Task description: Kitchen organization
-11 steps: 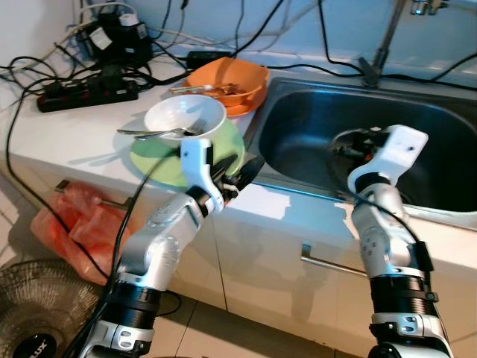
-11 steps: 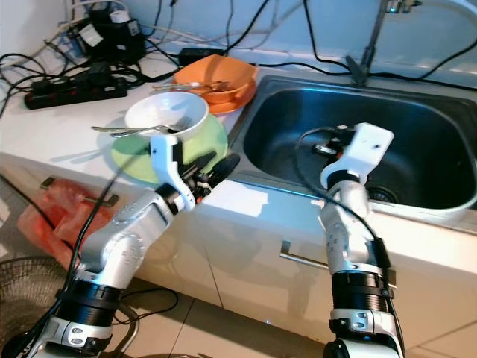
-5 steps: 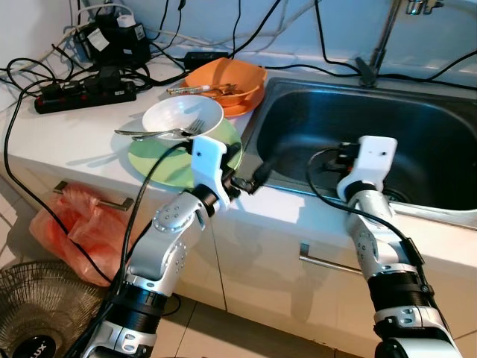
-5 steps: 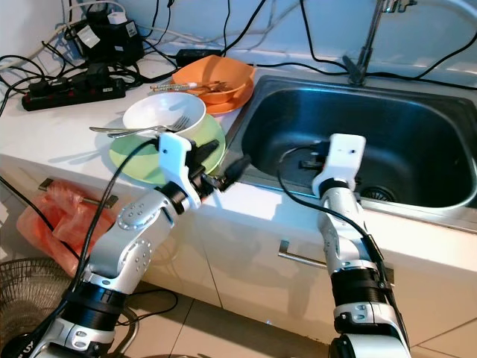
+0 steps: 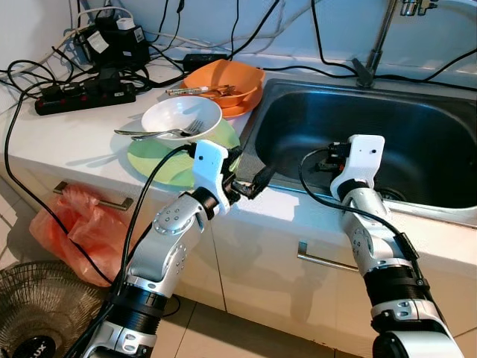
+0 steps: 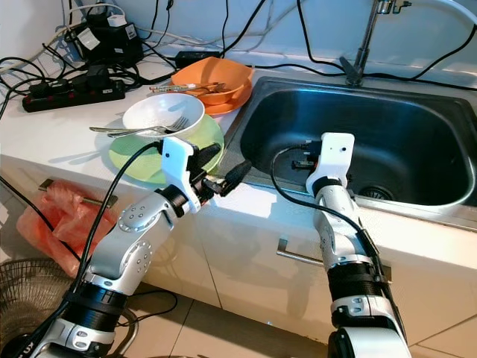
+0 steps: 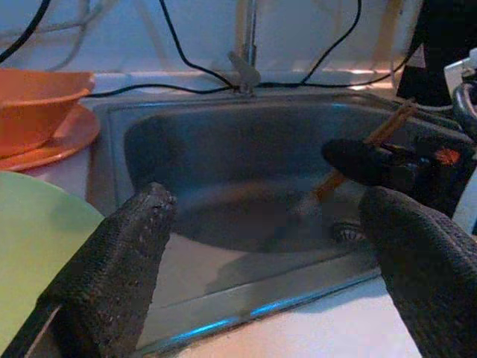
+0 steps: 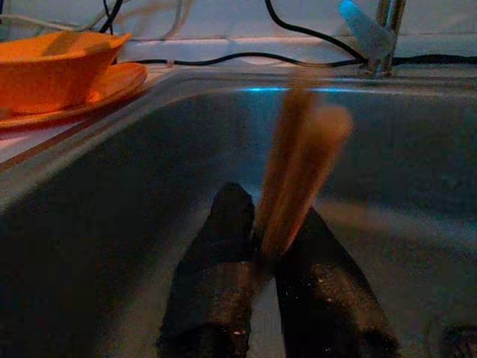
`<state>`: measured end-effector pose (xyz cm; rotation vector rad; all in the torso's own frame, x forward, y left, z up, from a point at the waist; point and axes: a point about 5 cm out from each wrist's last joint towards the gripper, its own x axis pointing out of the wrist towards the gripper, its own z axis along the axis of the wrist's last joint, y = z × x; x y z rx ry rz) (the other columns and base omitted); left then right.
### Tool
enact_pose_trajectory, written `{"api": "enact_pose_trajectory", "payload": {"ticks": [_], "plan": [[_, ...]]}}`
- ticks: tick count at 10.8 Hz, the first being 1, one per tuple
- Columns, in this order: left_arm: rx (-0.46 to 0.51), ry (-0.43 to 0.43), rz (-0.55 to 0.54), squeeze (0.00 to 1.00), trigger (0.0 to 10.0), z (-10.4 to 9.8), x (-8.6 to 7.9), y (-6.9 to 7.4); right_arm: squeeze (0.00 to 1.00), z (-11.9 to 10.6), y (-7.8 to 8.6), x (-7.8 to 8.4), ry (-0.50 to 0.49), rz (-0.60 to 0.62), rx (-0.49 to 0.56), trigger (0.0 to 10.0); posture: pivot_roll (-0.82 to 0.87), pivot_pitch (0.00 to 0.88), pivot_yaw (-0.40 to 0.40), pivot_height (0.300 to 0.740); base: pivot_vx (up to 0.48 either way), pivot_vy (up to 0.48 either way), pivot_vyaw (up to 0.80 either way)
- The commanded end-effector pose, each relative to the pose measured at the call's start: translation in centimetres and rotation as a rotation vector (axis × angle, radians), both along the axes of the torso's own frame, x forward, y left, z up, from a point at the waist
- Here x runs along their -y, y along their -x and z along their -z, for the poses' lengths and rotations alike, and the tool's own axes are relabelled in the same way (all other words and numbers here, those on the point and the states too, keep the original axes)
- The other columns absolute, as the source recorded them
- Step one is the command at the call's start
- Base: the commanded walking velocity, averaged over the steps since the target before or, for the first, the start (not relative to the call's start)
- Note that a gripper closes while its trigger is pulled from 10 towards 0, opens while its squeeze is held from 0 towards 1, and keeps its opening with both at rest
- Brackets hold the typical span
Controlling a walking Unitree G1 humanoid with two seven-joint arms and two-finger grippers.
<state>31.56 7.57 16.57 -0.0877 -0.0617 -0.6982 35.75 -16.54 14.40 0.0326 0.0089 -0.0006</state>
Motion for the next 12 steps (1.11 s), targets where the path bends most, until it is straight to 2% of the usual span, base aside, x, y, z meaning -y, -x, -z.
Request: {"api": "enact_pose_trajectory", "payload": {"ticks": [1,5,8,9,10,11,12], "plan": [[0.004,-0.011,-0.001,1.0,10.0,-0.1,-0.2,-0.2,1.0,0.8,0.0,-0.3,-0.022,-0.013,-0.039,10.0,0.04,0.056,0.062,0.74,0.0,0.0,0.0],[0.003,-0.012,-0.007,1.0,10.0,0.1,-0.2,-0.1,1.0,0.9,0.0,-0.3,-0.032,-0.018,-0.036,10.0,0.04,0.052,0.061,0.74,0.0,0.0,0.0],[0.129,-0.007,-0.161,1.0,10.0,-1.7,-1.8,-1.0,1.0,-1.2,0.0,0.0,-0.04,-0.008,0.079,10.0,0.04,0.049,0.059,0.74,0.0,0.0,0.0],[0.212,0.01,-0.246,1.0,10.0,-3.1,-3.0,-1.4,1.0,-2.8,0.3,-0.2,-0.076,-0.039,0.141,10.0,0.04,0.047,0.058,0.74,0.0,0.0,0.0],[0.265,0.008,-0.304,1.0,10.0,-3.7,-3.7,-1.5,1.0,-4.0,0.9,-1.4,-0.143,-0.148,0.181,10.0,0.04,0.044,0.06,0.74,0.0,0.0,0.0],[0.292,0.013,-0.387,1.0,10.0,-3.9,-4.4,-1.6,1.0,-5.1,2.3,-3.1,-0.153,-0.333,0.227,10.0,0.04,0.042,0.064,0.74,0.0,0.0,0.0],[0.302,0.009,-0.475,1.0,10.0,-4.1,-5.8,-1.8,1.0,-5.4,3.6,-4.0,-0.15,-0.444,0.239,10.0,0.04,0.038,0.066,0.74,0.0,0.0,0.0]]}}
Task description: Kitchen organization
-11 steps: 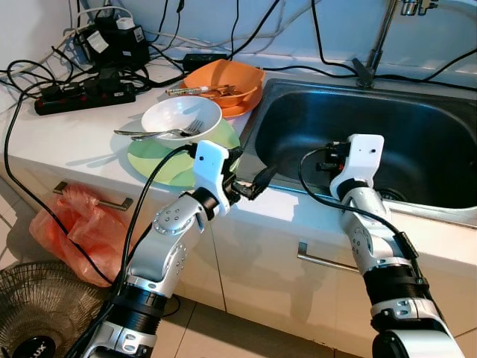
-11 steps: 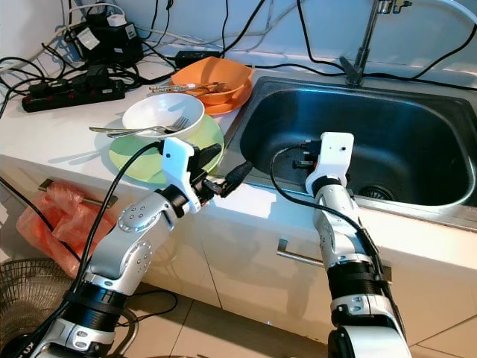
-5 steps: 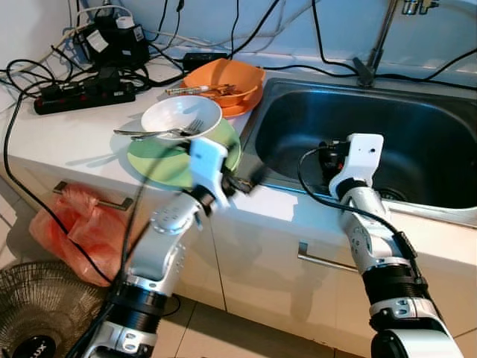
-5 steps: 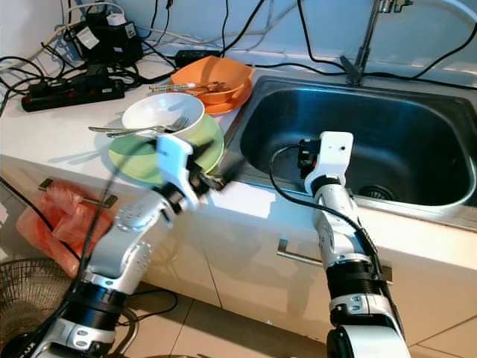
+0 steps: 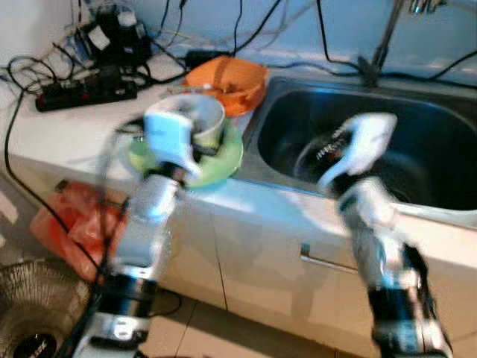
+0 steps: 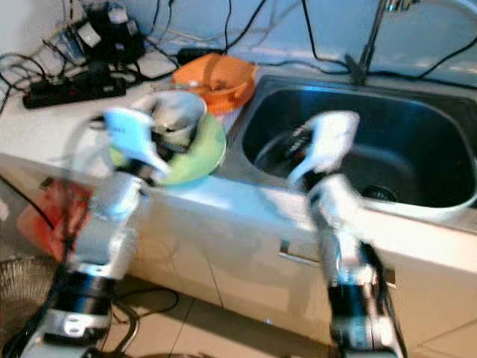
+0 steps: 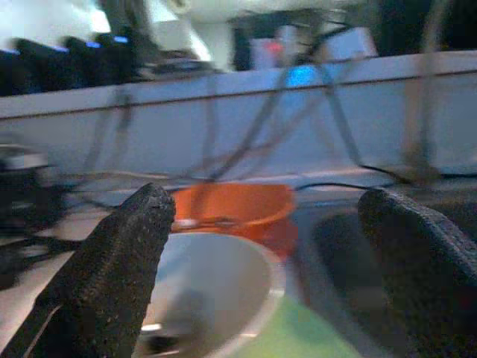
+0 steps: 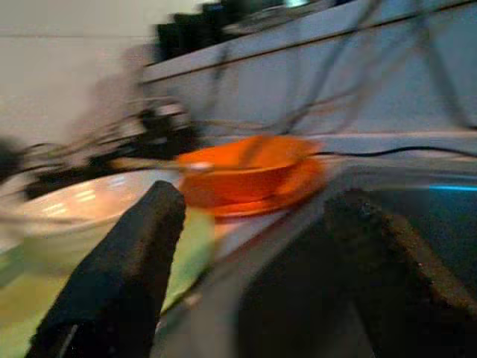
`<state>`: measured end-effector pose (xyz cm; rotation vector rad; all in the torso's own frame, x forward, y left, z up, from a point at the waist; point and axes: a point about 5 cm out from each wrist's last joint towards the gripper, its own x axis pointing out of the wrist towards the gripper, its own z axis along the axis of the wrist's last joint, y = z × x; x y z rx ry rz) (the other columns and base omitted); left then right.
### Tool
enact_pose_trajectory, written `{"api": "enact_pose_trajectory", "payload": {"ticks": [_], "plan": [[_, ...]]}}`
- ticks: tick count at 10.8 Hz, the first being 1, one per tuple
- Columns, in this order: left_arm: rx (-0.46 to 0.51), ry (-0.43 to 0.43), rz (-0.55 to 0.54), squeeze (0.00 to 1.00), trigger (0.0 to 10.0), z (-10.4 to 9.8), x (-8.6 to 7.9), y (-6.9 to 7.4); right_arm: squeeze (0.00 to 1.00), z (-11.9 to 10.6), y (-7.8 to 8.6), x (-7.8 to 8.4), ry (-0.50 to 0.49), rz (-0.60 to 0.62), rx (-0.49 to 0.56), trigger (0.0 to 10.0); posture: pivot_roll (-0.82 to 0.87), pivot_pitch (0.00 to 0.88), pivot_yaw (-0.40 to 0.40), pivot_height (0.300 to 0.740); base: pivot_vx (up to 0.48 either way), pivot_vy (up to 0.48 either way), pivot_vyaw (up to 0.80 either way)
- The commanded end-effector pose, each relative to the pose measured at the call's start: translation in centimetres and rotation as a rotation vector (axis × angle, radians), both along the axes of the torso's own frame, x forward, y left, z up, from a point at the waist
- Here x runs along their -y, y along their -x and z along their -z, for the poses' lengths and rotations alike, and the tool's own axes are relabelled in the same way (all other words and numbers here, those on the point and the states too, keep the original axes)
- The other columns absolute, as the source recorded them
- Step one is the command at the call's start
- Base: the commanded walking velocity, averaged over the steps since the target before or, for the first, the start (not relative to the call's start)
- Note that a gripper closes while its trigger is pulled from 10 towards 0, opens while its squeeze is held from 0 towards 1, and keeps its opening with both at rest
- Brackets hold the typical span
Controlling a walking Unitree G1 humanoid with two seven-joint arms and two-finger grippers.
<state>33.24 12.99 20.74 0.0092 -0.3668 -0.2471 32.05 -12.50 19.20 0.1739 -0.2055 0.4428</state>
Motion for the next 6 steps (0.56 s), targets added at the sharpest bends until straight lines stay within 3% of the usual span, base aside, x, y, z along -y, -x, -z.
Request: {"api": "enact_pose_trajectory", "payload": {"ticks": [1,3,5,6], "plan": [[0.0,0.009,-0.051,1.0,10.0,0.1,-0.9,-0.1,1.0,-0.6,0.4,0.0,0.003,-0.033,0.018,10.0,0.04,0.037,0.066,0.74,0.0,0.0,0.0],[0.024,0.075,-0.162,1.0,10.0,0.1,-2.6,0.9,1.0,-0.9,1.2,0.2,0.013,-0.079,0.011,10.0,0.04,0.03,0.06,0.74,0.0,0.0,0.0],[0.001,0.094,-0.215,1.0,10.0,0.7,-3.4,1.3,1.0,-1.2,2.0,-0.3,0.028,-0.186,0.006,10.0,0.04,0.028,0.058,0.74,0.0,0.0,0.0],[-0.044,0.135,-0.247,0.04,10.0,1.4,-3.8,1.2,0.2,-1.2,2.9,-1.0,0.056,-0.314,-0.009,10.0,0.04,0.024,0.059,0.74,0.0,0.0,0.0]]}}
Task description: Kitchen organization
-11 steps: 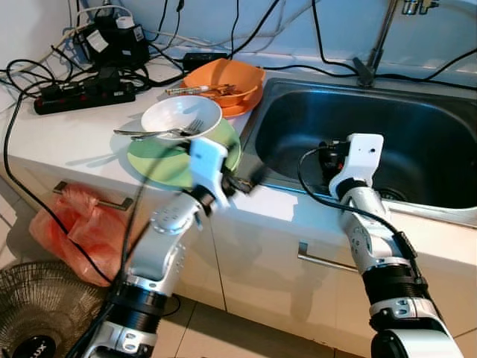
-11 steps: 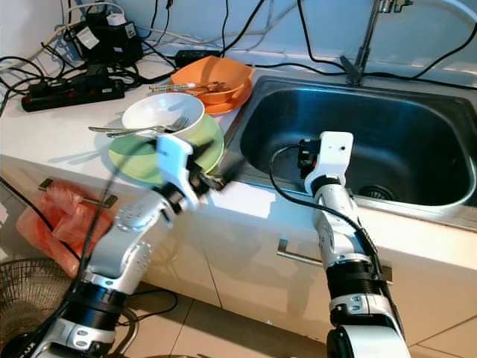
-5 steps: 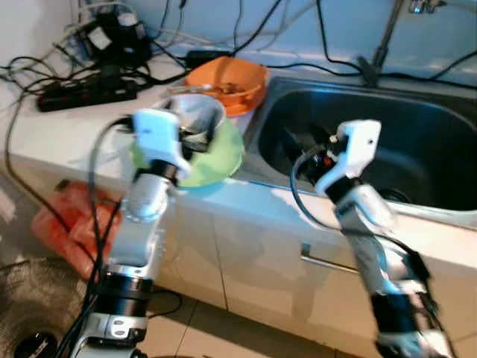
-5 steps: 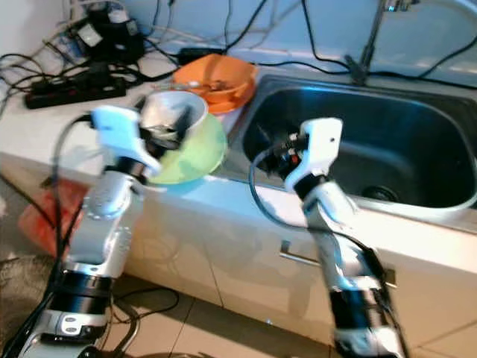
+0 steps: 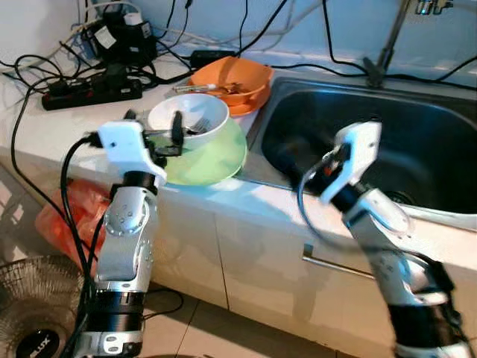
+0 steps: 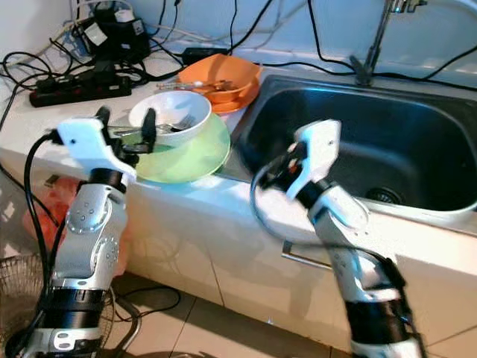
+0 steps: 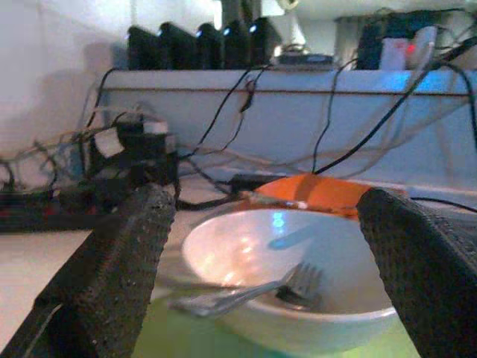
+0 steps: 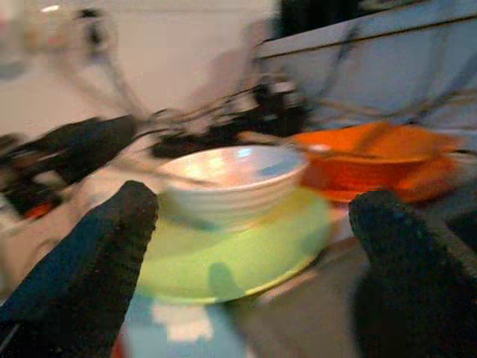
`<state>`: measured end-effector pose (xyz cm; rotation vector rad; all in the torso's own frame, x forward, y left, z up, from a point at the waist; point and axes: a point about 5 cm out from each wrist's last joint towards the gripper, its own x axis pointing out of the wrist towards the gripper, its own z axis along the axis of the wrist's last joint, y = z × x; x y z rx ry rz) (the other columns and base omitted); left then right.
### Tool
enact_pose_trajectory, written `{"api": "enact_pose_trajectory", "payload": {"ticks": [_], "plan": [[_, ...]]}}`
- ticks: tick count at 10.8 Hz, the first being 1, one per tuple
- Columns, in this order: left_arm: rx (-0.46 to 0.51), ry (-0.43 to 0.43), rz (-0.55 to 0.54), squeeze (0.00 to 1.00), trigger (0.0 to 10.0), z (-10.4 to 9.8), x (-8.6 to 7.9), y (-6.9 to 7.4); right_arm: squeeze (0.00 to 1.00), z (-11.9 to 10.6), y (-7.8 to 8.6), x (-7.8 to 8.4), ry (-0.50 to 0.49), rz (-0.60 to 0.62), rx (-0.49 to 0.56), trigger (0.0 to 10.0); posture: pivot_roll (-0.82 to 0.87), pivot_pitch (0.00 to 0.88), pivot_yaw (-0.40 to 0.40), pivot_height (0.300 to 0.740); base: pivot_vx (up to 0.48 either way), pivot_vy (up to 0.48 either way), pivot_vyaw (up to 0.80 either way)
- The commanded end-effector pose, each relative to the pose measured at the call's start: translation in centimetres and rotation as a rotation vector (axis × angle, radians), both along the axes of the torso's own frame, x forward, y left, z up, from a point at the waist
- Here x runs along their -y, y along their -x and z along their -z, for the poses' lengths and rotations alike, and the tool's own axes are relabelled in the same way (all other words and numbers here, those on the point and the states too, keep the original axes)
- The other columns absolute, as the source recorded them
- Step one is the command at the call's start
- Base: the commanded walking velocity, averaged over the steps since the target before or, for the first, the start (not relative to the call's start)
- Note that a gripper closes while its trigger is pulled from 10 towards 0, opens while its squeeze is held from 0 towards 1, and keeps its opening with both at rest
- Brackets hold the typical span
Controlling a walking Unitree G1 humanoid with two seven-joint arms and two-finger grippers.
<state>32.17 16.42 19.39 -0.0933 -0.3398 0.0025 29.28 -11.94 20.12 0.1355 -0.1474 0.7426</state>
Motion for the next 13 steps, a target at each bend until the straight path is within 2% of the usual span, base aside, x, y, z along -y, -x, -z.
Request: {"api": "enact_pose_trajectory", "payload": {"ticks": [1,5,9,13], "plan": [[-0.04,0.033,-0.026,0.0,10.0,0.6,-0.6,-0.1,0.0,-0.1,0.6,-0.6,0.003,-0.062,-0.003,10.0,0.04,0.024,0.059,0.74,0.0,0.0,0.0],[-0.091,0.103,0.023,0.0,10.0,1.5,0.2,-0.8,0.0,0.3,1.0,-0.7,0.024,-0.081,-0.029,10.0,0.03,0.016,0.054,0.74,0.0,0.0,0.0],[-0.099,0.108,0.058,0.0,10.0,1.8,0.8,-1.5,0.0,0.2,1.0,-0.7,0.03,-0.067,-0.025,10.0,0.02,0.019,0.054,0.74,0.0,0.0,0.0],[-0.085,0.108,0.028,0.0,10.0,1.6,0.0,-1.9,0.0,0.2,0.9,-0.8,0.034,-0.063,-0.017,10.0,0.02,0.017,0.053,0.74,0.0,0.0,0.0]]}}
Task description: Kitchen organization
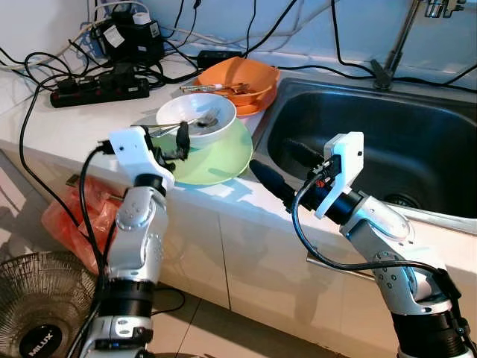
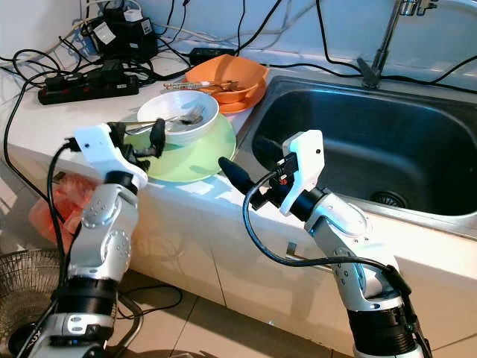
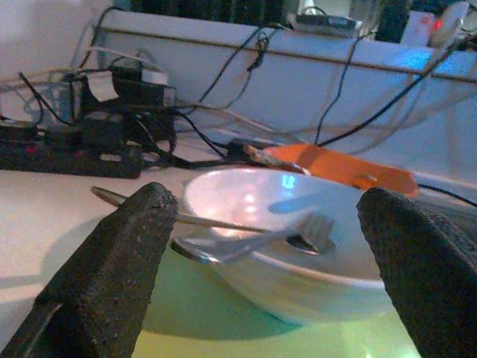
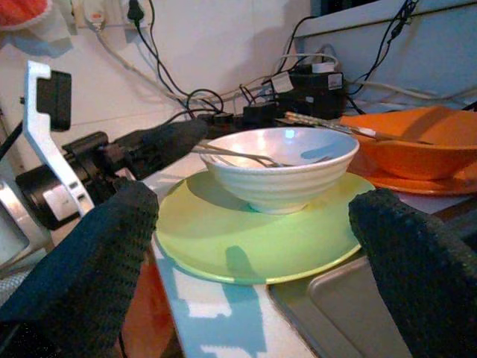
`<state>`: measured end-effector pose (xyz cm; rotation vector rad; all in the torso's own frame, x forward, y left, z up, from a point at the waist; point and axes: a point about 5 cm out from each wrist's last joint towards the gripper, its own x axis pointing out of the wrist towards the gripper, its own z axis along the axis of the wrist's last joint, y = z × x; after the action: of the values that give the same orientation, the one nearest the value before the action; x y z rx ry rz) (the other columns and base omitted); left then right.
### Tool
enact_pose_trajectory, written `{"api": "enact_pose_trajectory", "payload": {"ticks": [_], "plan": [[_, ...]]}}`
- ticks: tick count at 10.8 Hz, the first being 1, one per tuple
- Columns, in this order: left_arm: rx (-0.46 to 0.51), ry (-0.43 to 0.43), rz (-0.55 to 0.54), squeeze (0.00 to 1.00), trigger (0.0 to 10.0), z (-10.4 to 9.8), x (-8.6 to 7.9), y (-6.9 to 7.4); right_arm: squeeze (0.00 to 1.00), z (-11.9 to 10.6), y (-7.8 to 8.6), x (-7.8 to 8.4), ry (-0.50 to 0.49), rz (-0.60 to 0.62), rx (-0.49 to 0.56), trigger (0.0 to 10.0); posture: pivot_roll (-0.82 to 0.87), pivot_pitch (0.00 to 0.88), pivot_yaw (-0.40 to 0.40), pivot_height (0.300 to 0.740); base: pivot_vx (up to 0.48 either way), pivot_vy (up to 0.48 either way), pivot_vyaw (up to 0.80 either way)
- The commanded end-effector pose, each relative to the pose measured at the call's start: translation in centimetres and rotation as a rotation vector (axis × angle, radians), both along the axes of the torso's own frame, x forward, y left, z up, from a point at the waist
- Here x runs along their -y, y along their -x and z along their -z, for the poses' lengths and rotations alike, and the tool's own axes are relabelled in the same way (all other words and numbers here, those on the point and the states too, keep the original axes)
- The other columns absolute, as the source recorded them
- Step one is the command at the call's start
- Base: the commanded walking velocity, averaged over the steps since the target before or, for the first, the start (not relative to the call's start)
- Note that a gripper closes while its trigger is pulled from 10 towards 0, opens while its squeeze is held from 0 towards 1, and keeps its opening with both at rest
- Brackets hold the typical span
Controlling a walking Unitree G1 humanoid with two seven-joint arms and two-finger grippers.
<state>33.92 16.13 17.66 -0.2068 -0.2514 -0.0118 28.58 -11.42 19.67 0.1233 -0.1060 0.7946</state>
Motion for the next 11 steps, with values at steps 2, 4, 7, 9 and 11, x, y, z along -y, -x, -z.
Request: {"api": "enact_pose_trajectory", "payload": {"ticks": [2,4,7,9,11], "plan": [[0.017,-0.012,-0.026,0.0,10.0,-0.3,-0.7,-0.1,0.0,-0.2,0.3,-0.3,0.005,-0.01,0.013,10.0,0.02,0.02,0.053,0.74,0.0,0.0,0.0],[-0.005,-0.008,-0.022,0.0,10.0,0.3,-0.9,-0.5,0.0,-0.2,0.3,-0.3,0.005,-0.009,0.012,10.0,0.02,0.023,0.051,0.74,0.0,0.0,0.0],[-0.011,0.008,0.013,0.0,10.0,0.6,-0.5,-1.2,0.0,-0.3,0.5,-0.4,0.002,-0.029,0.011,10.0,0.01,0.027,0.051,0.74,0.0,0.0,0.0],[0.003,0.027,0.045,0.0,10.0,0.5,-0.1,-1.8,0.0,-0.2,1.1,-0.6,-0.002,-0.09,-0.007,10.0,0.01,0.029,0.053,0.74,0.0,0.0,0.0],[0.002,0.058,0.073,0.0,5.8,0.5,0.2,-2.0,0.0,0.0,1.5,-0.6,0.004,-0.125,-0.025,10.0,0.0,0.03,0.054,0.74,0.0,0.0,0.0]]}}
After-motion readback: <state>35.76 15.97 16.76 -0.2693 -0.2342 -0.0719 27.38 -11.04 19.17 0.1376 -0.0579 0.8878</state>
